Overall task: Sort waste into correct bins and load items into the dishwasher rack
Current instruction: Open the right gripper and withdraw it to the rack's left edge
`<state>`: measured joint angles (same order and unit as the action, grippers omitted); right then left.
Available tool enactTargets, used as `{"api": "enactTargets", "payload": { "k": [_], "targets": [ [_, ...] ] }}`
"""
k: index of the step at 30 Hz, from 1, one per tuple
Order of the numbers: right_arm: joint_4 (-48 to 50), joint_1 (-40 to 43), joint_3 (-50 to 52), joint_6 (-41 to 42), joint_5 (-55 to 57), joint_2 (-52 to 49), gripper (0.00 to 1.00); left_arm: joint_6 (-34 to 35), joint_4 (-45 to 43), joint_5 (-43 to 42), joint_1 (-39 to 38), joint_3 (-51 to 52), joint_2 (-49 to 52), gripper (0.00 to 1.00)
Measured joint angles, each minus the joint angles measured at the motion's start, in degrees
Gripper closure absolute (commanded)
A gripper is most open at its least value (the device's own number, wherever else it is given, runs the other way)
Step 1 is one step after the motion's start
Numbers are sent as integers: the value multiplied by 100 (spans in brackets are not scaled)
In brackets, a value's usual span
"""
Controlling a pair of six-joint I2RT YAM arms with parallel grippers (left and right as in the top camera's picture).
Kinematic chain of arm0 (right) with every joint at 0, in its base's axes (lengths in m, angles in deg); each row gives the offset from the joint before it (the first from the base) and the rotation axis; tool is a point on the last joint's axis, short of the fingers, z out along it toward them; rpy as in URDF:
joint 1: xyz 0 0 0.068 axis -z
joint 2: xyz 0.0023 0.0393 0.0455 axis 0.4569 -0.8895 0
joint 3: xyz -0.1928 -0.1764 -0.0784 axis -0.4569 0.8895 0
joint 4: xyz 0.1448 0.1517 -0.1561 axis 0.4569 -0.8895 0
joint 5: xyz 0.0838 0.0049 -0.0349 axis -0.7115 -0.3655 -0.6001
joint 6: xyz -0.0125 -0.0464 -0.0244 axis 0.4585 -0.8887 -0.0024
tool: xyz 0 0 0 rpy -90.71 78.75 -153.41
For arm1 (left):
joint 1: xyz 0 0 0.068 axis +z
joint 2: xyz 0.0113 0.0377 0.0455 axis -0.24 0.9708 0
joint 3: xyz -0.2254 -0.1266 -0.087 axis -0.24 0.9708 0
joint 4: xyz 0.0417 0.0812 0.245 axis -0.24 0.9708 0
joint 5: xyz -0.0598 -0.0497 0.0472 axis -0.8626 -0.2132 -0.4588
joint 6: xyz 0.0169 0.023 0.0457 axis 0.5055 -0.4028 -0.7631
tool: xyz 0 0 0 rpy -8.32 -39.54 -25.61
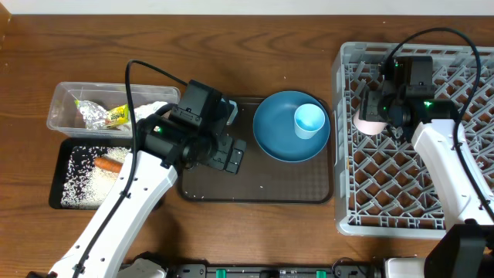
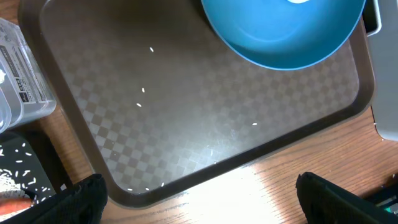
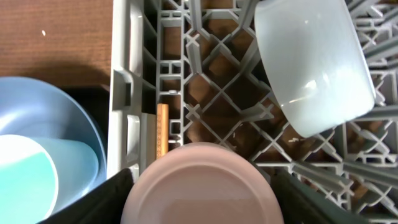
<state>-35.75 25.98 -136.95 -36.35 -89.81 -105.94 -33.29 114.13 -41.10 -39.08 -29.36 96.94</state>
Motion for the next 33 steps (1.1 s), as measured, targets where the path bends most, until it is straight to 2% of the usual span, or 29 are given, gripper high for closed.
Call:
{"api": "enactTargets", "payload": {
  "k": [1, 3, 9, 19, 28, 33],
  "targets": [
    [0, 0, 0, 9, 0, 0, 17, 0, 0, -2, 0, 0, 0, 1],
    [-4, 0, 0, 2, 2, 0, 14, 0, 0, -2, 0, 0, 0, 0],
    [-15, 0, 0, -13, 0, 0, 14, 0, 0, -2, 0, 0, 0, 0],
    [-337, -13, 0, -13, -636, 59, 27, 0, 0, -2, 0, 0, 0, 0],
    [-1239, -544, 0, 33, -914, 81, 51, 0, 2, -2, 0, 0, 0, 0],
    [-1867, -693, 0, 393, -876, 81, 54, 0, 0, -2, 0, 0, 0, 0]
  ]
}}
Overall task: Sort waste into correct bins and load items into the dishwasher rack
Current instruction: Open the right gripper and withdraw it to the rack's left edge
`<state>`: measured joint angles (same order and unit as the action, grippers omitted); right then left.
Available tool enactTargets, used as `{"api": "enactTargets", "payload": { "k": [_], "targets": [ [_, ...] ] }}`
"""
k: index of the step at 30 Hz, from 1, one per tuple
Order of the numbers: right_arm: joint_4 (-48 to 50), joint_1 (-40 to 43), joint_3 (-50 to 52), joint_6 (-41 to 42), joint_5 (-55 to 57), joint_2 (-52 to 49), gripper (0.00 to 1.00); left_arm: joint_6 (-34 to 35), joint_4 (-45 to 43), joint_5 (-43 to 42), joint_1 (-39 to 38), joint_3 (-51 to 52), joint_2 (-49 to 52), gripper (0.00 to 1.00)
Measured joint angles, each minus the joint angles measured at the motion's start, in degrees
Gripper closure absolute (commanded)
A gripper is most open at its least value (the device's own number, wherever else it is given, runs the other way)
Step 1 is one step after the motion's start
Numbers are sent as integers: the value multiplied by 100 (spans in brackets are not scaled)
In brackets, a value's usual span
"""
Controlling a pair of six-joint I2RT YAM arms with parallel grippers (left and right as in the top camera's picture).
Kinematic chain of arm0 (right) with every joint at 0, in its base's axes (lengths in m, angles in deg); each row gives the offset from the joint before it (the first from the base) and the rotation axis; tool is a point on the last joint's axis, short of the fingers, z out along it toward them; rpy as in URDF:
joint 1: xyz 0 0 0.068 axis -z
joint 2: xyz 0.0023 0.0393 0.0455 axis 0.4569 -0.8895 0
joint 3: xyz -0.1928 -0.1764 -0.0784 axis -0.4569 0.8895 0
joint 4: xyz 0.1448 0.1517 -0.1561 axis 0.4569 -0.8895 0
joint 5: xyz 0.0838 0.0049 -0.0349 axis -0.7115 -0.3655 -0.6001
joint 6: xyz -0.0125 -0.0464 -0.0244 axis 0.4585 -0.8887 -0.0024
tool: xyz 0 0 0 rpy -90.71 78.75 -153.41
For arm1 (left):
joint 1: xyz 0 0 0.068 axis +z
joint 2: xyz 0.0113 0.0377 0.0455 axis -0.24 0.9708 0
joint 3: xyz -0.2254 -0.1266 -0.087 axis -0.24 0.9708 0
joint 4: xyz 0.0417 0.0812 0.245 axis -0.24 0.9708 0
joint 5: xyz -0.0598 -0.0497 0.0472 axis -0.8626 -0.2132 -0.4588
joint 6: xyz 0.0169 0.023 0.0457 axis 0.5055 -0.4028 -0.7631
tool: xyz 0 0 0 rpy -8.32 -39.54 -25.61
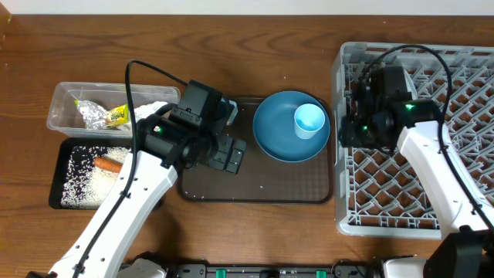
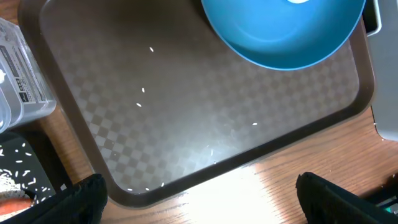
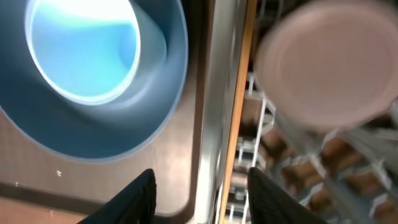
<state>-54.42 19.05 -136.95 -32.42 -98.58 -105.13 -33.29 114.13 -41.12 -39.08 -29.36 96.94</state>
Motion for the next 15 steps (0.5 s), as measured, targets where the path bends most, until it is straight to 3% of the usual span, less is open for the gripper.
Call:
{"api": "enactTargets", "payload": {
  "k": [10, 15],
  "targets": [
    [229, -188, 474, 396, 83, 2, 55, 0, -2, 2, 0, 0, 0, 0],
    [428, -293, 859, 457, 166, 2, 76, 0, 0, 2, 0, 0, 0, 0]
  ]
}}
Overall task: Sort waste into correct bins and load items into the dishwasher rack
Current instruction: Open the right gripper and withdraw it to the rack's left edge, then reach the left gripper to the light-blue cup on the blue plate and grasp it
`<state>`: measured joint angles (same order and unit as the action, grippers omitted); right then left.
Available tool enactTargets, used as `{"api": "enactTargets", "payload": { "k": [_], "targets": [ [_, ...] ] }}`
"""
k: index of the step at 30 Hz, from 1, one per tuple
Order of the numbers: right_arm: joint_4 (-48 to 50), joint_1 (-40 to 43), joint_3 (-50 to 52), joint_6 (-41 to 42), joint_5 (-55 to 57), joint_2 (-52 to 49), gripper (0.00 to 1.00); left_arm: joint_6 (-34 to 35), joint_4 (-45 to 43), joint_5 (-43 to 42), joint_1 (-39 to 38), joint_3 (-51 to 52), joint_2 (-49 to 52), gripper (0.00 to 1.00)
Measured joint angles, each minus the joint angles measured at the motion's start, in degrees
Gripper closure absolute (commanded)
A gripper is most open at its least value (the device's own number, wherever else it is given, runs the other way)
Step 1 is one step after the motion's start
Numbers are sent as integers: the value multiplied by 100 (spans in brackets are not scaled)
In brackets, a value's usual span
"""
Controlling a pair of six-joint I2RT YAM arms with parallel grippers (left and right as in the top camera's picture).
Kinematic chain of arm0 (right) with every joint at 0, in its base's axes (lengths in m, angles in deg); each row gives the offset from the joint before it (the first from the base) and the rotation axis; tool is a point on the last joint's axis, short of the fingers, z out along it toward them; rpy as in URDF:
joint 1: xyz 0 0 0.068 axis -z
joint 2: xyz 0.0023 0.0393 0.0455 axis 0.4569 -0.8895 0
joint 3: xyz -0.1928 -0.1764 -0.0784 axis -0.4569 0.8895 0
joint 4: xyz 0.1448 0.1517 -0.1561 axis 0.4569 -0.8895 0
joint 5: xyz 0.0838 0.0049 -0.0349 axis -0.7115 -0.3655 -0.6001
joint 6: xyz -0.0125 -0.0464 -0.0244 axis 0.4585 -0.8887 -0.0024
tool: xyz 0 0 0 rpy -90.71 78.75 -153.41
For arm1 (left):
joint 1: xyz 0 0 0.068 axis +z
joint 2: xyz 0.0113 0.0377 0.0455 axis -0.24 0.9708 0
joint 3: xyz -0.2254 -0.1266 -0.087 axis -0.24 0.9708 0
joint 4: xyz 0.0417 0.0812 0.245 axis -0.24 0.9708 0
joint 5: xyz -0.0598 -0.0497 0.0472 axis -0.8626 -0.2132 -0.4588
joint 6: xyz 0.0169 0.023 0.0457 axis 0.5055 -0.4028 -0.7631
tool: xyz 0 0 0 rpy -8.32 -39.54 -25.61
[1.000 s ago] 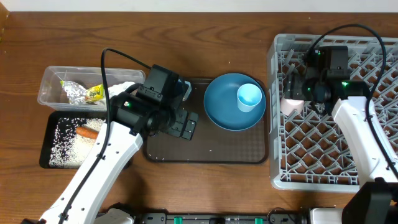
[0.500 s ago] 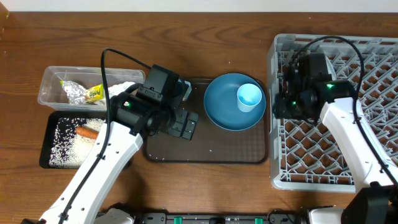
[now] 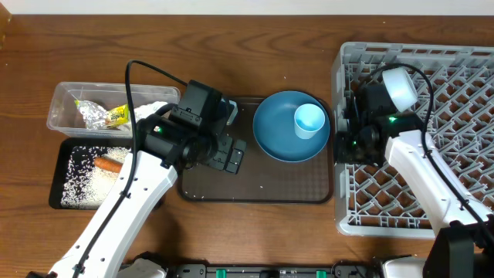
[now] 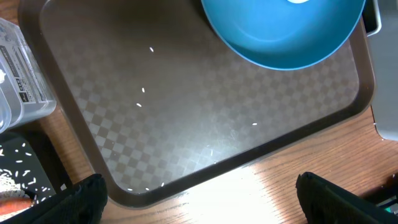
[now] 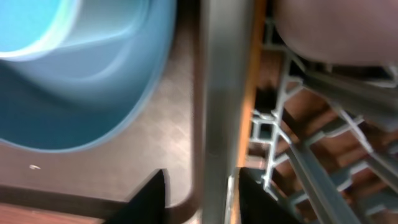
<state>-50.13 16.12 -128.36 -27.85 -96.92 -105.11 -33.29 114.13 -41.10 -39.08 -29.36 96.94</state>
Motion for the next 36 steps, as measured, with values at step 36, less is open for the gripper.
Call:
{"api": "enactTargets", "payload": {
  "k": [36],
  "targets": [
    [66, -68, 20, -203, 1054, 15, 43, 0, 0, 0, 0, 0, 0, 0]
  ]
}}
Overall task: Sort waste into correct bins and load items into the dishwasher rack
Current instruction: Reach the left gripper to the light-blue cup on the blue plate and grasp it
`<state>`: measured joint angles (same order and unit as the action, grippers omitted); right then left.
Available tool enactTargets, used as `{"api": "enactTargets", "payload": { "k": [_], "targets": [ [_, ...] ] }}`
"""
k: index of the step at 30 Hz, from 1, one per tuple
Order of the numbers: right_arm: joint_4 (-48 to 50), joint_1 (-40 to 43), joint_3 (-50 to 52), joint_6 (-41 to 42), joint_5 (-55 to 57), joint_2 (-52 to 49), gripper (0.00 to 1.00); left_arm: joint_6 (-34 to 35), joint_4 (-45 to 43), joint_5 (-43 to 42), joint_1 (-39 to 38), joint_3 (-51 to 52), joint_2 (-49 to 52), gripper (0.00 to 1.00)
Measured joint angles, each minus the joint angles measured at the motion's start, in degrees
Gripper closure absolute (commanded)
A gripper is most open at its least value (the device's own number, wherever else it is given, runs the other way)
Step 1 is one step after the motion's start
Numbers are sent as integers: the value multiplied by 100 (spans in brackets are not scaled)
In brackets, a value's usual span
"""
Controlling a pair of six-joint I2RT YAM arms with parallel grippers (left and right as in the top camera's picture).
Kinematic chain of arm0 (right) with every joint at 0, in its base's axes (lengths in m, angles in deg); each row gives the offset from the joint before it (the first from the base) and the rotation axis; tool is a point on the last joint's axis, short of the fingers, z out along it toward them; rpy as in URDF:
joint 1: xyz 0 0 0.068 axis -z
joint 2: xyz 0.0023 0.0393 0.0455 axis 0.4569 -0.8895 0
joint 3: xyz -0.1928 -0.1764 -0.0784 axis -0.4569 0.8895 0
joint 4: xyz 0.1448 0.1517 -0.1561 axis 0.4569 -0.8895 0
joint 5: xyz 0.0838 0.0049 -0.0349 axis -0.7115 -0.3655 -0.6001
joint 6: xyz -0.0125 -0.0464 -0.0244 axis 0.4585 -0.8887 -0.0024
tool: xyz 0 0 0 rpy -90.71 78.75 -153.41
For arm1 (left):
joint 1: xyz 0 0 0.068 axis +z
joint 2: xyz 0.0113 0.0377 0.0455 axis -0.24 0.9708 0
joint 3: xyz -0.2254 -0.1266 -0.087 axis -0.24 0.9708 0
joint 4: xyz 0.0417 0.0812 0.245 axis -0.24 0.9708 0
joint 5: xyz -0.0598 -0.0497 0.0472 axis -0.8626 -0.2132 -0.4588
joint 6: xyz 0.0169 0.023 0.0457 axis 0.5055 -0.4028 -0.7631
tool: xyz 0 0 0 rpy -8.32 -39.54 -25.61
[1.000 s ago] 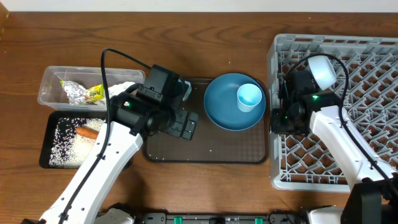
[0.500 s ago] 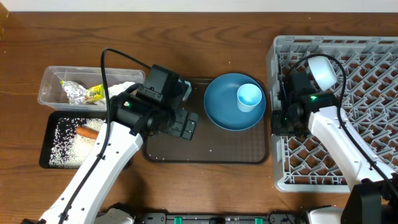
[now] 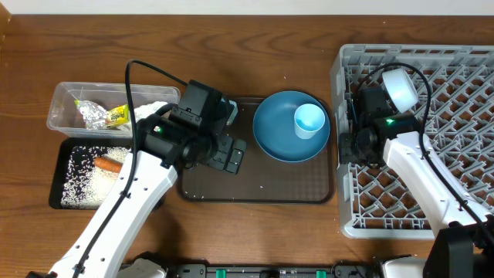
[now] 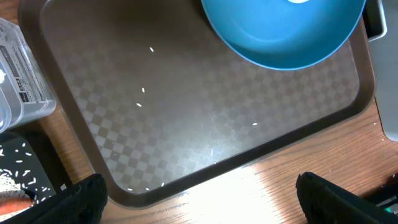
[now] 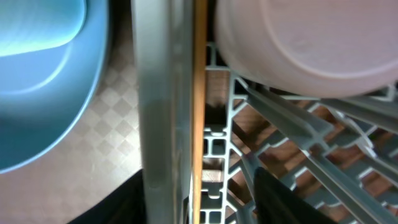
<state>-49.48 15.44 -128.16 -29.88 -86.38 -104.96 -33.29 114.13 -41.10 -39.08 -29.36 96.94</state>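
My right gripper [image 5: 199,190] is open and low at the grey dishwasher rack [image 3: 340,193], its fingers on either side of the rack's left wall [image 5: 165,112]. A pink bowl [image 5: 305,43] lies in the rack just beyond the fingers, free of them. A white bowl [image 3: 400,85] sits further back in the rack. A blue plate [image 3: 278,143] carrying a light-blue cup [image 3: 309,120] rests on the brown tray [image 3: 255,185]. My left gripper [image 4: 199,199] hangs open over the tray's near edge, holding nothing.
A clear bin [image 3: 65,96] with foil and wrappers stands at the far left. In front of it is a black bin [image 3: 58,193] holding rice and an orange piece. A few rice grains dot the brown tray [image 4: 186,112].
The rack has shifted slightly to the right. My right gripper sits a little deeper over the rack's left wall. The left arm is unchanged.
My right gripper first held the pink bowl over the rack, next to the white bowl. Then the pink bowl lay in the rack and the gripper was empty at the rack's left wall. It stayed astride that wall, and the rack has now moved slightly right. The left arm stayed still.
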Motion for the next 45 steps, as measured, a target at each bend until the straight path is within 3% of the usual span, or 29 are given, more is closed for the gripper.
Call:
{"api": "enactTargets", "payload": {
  "k": [11, 15, 17, 27, 31, 45],
  "targets": [
    [-1032, 0, -1259, -76, 94, 0, 35, 0, 0, -2, 0, 4, 0, 0],
    [-1132, 0, -1727, -87, 114, 0, 22, 0, 0, 0, 0, 4, 0, 0],
    [-1069, 0, -1858, -70, 114, 0, 1, 0, 0, -2, 0, 4, 0, 0],
    [-957, 0, -1932, -129, 120, 0, 1, 0, -11, 0, 0, 4, 0, 0],
    [-953, 0, -1934, -129, 120, 0, 1, 50, -625, -31, 0, 11, 0, 0],
    [-957, 0, -1945, -131, 125, 0, 1, 2124, -3484, -752, -544, 15, 424, 0]
  ]
}}
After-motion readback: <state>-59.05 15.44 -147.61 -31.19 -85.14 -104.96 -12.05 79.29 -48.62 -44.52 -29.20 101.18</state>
